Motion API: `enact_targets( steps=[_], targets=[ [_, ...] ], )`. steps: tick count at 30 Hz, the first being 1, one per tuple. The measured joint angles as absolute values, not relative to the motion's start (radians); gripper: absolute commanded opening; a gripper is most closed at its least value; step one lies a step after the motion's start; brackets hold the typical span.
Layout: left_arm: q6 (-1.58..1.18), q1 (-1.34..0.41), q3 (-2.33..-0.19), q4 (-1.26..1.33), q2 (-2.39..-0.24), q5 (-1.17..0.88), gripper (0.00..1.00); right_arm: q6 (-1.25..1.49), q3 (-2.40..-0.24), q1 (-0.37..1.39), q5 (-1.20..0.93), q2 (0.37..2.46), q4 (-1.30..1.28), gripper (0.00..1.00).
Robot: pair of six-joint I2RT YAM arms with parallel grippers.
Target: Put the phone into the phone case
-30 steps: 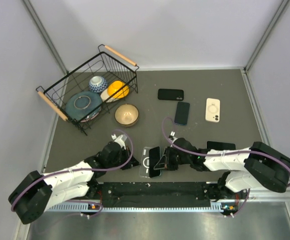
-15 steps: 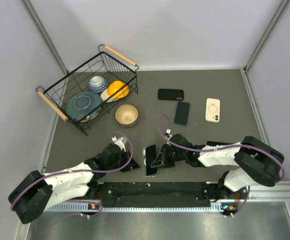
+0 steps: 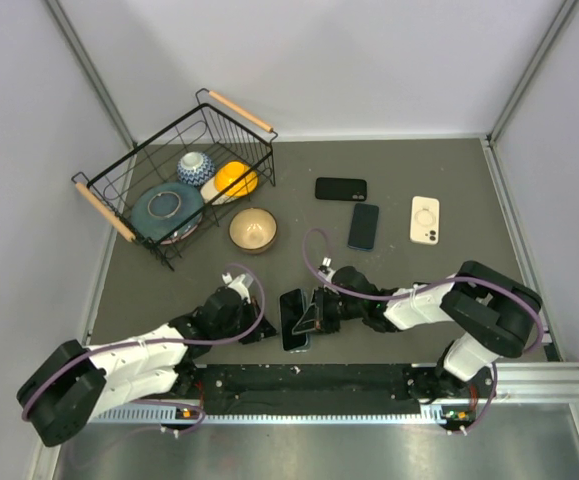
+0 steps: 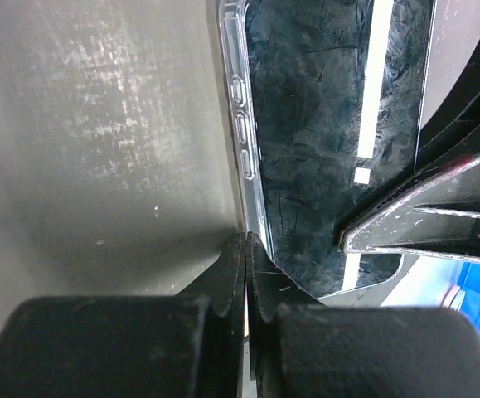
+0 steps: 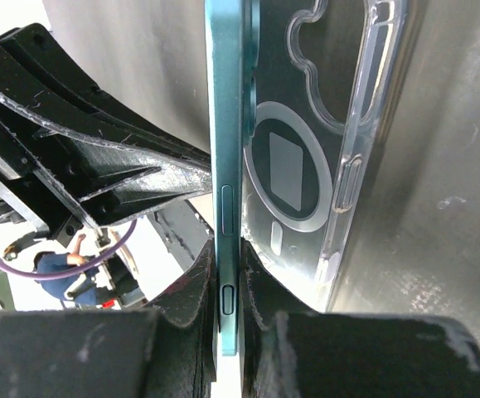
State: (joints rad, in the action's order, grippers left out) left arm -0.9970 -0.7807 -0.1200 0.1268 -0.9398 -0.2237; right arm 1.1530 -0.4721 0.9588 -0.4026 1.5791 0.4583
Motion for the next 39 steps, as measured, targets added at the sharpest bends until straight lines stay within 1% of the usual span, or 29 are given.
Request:
enact_targets(
  steps=[5,7,8,9,11,13,14,17,20,23,24,27,30,31,34,35,39],
  targets=[
    [-1.000,-0.780,-0.120,0.149,-0.959,-0.233,0.00,1.164,-0.471,0.959,-0.405,1.581,0.464,0.09],
    [-1.001,-0.780,-0.120,0.154,-0.963,-0.234,0.00,1.169,-0.470,0.957,-0.404,1.580,0.464,0.13],
    [-1.001,-0.780,-0.120,0.157,-0.965,-0.234,0.00,1.173,-0.466,0.957,-0.403,1.579,0.468,0.17],
    [-1.001,-0.780,-0.120,0.157,-0.965,-0.234,0.00,1.180,-0.463,0.957,-0.400,1.579,0.473,0.25],
    [-1.005,-0.781,-0.120,0.158,-0.965,-0.235,0.00,1.196,-0.455,0.957,-0.391,1.579,0.480,0.32],
    [-1.010,-0.782,-0.120,0.157,-0.965,-0.238,0.00,1.207,-0.451,0.957,-0.384,1.579,0.478,0.36],
    [-1.012,-0.782,-0.120,0.156,-0.965,-0.240,0.00,1.207,-0.452,0.957,-0.381,1.577,0.473,0.39],
    [-1.018,-0.782,-0.121,0.142,-0.955,-0.243,0.00,1.193,-0.455,0.957,-0.360,1.543,0.406,0.45],
    [-1.018,-0.783,-0.127,0.102,-0.917,-0.237,0.00,1.159,-0.472,0.957,-0.323,1.473,0.287,0.47],
    [-1.013,-0.784,-0.142,0.071,-0.881,-0.221,0.04,1.125,-0.488,0.955,-0.292,1.405,0.199,0.50],
    [-1.010,-0.784,-0.149,0.063,-0.870,-0.215,0.11,1.114,-0.492,0.953,-0.282,1.377,0.165,0.51],
    [-0.994,-0.784,-0.167,0.044,-0.852,-0.196,0.22,1.081,-0.493,0.948,-0.263,1.325,0.099,0.52],
    [-0.978,-0.779,-0.193,0.020,-0.854,-0.171,0.26,1.045,-0.501,0.944,-0.250,1.308,0.039,0.49],
    [-0.970,-0.774,-0.205,0.013,-0.859,-0.164,0.30,1.034,-0.508,0.944,-0.248,1.309,0.020,0.49],
    [-0.950,-0.754,-0.241,0.002,-0.885,-0.159,0.34,1.002,-0.530,0.942,-0.248,1.322,-0.013,0.45],
    [-0.945,-0.748,-0.248,0.000,-0.894,-0.160,0.34,0.991,-0.539,0.942,-0.248,1.332,-0.018,0.42],
    [-0.926,-0.732,-0.267,0.000,-0.956,-0.159,0.34,0.960,-0.566,0.940,-0.256,1.391,-0.012,0.36]
  ],
)
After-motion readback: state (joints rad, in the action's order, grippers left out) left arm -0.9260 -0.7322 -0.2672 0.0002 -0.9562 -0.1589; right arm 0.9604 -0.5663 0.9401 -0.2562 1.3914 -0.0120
